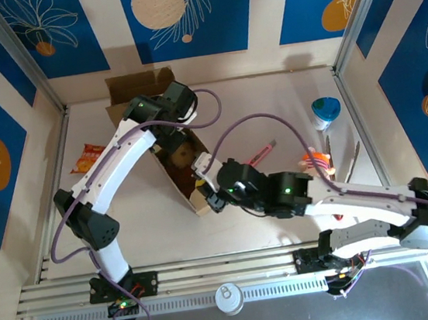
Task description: Unpack the express box
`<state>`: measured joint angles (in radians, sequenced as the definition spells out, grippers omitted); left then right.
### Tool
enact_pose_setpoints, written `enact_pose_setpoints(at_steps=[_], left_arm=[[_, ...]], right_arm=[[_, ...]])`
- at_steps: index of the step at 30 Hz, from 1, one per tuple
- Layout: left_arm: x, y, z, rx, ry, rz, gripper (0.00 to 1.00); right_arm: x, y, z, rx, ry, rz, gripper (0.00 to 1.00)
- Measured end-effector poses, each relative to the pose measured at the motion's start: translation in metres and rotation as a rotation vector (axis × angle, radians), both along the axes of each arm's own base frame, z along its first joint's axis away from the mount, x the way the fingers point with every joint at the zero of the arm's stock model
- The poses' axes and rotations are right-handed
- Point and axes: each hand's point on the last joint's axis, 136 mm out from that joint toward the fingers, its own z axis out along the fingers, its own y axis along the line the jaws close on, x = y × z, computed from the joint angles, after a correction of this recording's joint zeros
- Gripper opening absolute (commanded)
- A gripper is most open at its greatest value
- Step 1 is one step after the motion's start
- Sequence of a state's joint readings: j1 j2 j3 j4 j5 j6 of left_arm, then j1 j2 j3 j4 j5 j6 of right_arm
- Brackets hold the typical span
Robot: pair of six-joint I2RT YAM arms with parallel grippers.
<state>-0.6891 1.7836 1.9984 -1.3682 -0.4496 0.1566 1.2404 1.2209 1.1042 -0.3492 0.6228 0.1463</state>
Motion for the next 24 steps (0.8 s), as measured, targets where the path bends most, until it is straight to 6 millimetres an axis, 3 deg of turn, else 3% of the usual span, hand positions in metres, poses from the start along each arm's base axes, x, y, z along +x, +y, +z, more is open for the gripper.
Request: enact_pose_setpoints(at_steps=[4, 11, 24], left_arm=[[-0.005, -0.002, -0.003, -0.017, 0.029, 0.001, 0.0], [-0.009, -0.003, -0.005, -0.03, 0.05, 0.002, 0.0], [-0.012, -0.004, -0.007, -0.037, 0.067, -0.003, 0.0]], right_arm=[[0.024, 0.007, -0.015, -0.052, -0.06, -0.066, 0.0], [0.049, 0.013, -0.019, -0.101, -0.154, -0.091, 0.0], [0.056, 0.028, -0.029, -0.253, -0.357, 0.039, 0.0]])
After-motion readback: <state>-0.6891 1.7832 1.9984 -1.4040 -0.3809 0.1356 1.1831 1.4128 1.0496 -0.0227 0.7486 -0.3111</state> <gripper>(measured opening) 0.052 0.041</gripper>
